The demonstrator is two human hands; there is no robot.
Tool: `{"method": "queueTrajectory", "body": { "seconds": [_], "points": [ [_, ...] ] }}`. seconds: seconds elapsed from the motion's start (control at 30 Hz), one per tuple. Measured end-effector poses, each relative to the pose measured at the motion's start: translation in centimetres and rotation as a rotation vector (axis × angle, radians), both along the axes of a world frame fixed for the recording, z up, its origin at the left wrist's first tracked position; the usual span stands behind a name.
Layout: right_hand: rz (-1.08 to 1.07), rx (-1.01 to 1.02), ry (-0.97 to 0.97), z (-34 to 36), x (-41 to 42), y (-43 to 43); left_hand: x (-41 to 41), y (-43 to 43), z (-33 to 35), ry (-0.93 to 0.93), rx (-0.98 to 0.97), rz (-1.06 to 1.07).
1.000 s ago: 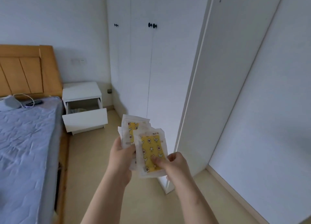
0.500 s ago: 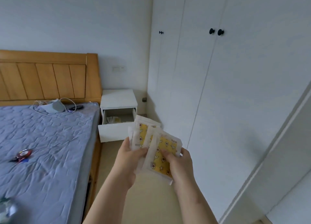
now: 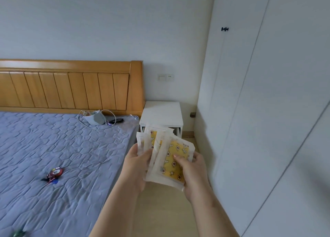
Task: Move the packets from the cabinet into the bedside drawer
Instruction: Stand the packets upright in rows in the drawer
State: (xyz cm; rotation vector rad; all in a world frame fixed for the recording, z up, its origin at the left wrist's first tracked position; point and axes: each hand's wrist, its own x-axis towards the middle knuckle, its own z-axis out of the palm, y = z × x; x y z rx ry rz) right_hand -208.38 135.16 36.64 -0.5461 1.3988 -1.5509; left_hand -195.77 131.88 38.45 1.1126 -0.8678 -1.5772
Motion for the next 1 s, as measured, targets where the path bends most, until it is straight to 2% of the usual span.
{"method": "queueTrajectory", "body": {
  "seconds": [0.17,0.47,0.83,1.0],
  "points": [
    [0.081,-0.02,-0.025,1.7,-3.1,-11.3,-2.4,-9.7,2.1,0.015,-0.045,0.069],
    [0.278,0.101,-0.005,-0.9,-3.7,-26.5,-1.3,-23.5,-0.1,-0.018,0.008,0.184],
    [0.146,0.164,-0.014,-3.6,-3.8,-49.0,-1.3,-47.7,-3.5,-0.054,0.077,0.063],
    [0.071,0.275,-0.055,-7.3,-4.5,-55.6,-2.7,-55.3,-7.3,-0.125,0.178,0.0]
  ]
}}
